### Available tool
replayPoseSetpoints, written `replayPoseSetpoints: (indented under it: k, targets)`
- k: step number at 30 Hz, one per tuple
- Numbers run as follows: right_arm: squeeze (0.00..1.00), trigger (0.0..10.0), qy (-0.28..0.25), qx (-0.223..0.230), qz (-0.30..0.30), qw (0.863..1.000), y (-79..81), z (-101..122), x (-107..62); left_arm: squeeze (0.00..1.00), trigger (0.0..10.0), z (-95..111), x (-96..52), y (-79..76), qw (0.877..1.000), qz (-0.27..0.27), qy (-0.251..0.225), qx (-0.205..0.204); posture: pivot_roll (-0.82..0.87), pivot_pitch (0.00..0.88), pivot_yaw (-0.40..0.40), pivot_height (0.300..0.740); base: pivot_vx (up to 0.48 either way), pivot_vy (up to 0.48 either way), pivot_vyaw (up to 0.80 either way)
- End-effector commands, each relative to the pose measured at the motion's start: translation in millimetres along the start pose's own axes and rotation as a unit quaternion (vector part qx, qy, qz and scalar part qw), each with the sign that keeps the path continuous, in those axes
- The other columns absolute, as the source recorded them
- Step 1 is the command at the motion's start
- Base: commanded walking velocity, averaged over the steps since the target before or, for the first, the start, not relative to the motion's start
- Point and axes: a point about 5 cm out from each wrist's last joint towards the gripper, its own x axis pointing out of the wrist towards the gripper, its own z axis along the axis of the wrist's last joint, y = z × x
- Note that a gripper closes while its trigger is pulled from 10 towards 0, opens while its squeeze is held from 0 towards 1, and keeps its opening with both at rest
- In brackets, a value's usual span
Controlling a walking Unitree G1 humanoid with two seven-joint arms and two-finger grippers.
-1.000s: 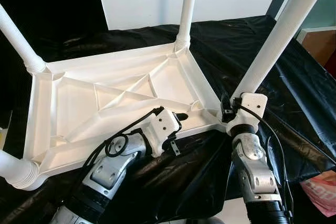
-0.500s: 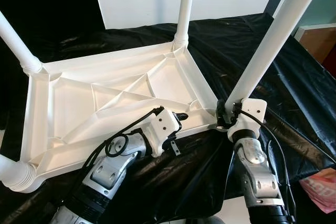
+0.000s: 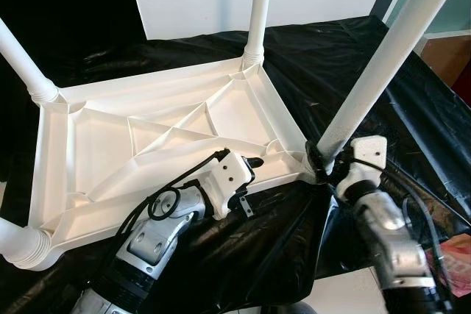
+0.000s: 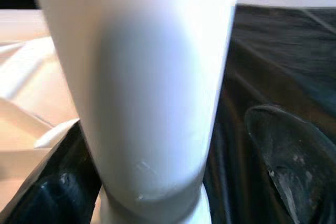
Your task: Building children table
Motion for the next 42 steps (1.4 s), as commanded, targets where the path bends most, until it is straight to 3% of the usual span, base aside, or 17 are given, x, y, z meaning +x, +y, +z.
replayPoseSetpoints:
  k: [1, 4, 7, 11, 13, 14, 15, 16, 17, 28, 29, 30, 31, 42]
  targets:
    - [0.0, 10.0, -0.001, 0.005, 0.015, 1.0, -3.6, 0, 0.0, 0.0, 10.0, -1, 1.7, -3.4, 1.0, -0.027, 0.005, 0.005, -0.02, 0.131, -0.039, 0.74, 0.0, 0.0, 0.0]
    - [0.0, 10.0, -0.003, 0.001, 0.04, 0.999, -5.4, 2, 3.6, 0.0, 10.0, -1, 1.8, -3.1, 1.0, -0.028, 0.008, 0.008, -0.02, 0.13, -0.037, 0.74, 0.0, 0.0, 0.0]
    - [0.0, 10.0, 0.009, -0.008, 0.113, 0.993, -0.9, 0, 9.5, 0.0, 10.0, 0, 2.8, -2.2, 1.0, -0.029, 0.007, 0.009, -0.02, 0.129, -0.033, 0.74, 0.0, 0.0, 0.0]
    - [0.0, 10.0, 0.024, -0.015, 0.163, 0.986, 2.3, -5, 15.0, 0.0, 10.0, 0, 3.1, -1.2, 1.0, -0.028, 0.008, 0.011, -0.02, 0.128, -0.032, 0.74, 0.0, 0.0, 0.0]
    - [0.0, 10.0, 0.024, -0.015, 0.163, 0.986, 2.3, -5, 15.0, 0.0, 10.0, 0, 3.1, -1.2, 1.0, -0.028, 0.008, 0.011, -0.02, 0.128, -0.032, 0.74, 0.0, 0.0, 0.0]
    - [0.0, 6.8, 0.026, -0.018, 0.173, 0.984, 2.8, -6, 16.7, 0.0, 10.0, 0, 3.0, -0.8, 1.0, -0.028, 0.008, 0.012, -0.01, 0.126, -0.032, 0.74, 0.0, 0.0, 0.0]
    - [0.0, 0.8, 0.028, -0.023, 0.182, 0.983, 2.5, -7, 18.5, 0.0, 10.0, 1, 2.7, -0.1, 1.0, -0.027, 0.008, 0.013, -0.01, 0.124, -0.034, 0.74, 0.0, 0.0, 0.0]
    - [0.0, 0.8, 0.028, -0.023, 0.182, 0.983, 2.5, -7, 18.5, 0.0, 10.0, 1, 2.7, -0.1, 1.0, -0.027, 0.008, 0.013, -0.01, 0.124, -0.034, 0.74, 0.0, 0.0, 0.0]
    - [0.0, 0.0, 0.032, -0.027, 0.189, 0.981, 2.1, -10, 19.7, 0.0, 10.0, 1, 2.0, 0.6, 1.0, -0.025, 0.008, 0.013, 0.0, 0.123, -0.034, 0.74, 0.0, 0.0, 0.0]
    - [0.0, 0.0, 0.049, -0.033, 0.193, 0.98, -1.6, -20, 17.3, 0.0, 10.0, 1, -0.2, 1.7, 1.0, -0.021, 0.01, 0.015, 0.0, 0.126, -0.032, 0.74, 0.0, 0.0, 0.0]
    - [0.0, 6.4, 0.05, -0.035, 0.184, 0.981, -3.3, -21, 16.7, 0.0, 10.0, 1, -0.2, 1.9, 1.0, -0.022, 0.011, 0.015, 0.0, 0.128, -0.031, 0.74, 0.0, 0.0, 0.0]
    - [0.0, 6.4, 0.05, -0.035, 0.184, 0.981, -3.3, -21, 16.7, 0.0, 10.0, 1, -0.2, 1.9, 1.0, -0.022, 0.011, 0.015, 0.0, 0.128, -0.031, 0.74, 0.0, 0.0, 0.0]
    - [0.0, 10.0, 0.05, -0.037, 0.171, 0.983, -4.9, -22, 16.3, 0.0, 10.0, 1, -0.2, 2.1, 1.0, -0.022, 0.011, 0.015, 0.0, 0.128, -0.03, 0.74, 0.0, 0.0, 0.0]
    - [0.0, 10.0, 0.066, -0.034, 0.09, 0.993, -9.3, -31, 15.0, 0.0, 10.0, 0, 0.9, 1.9, 0.999, -0.025, 0.011, 0.016, -0.01, 0.128, -0.028, 0.74, 0.0, 0.0, 0.0]
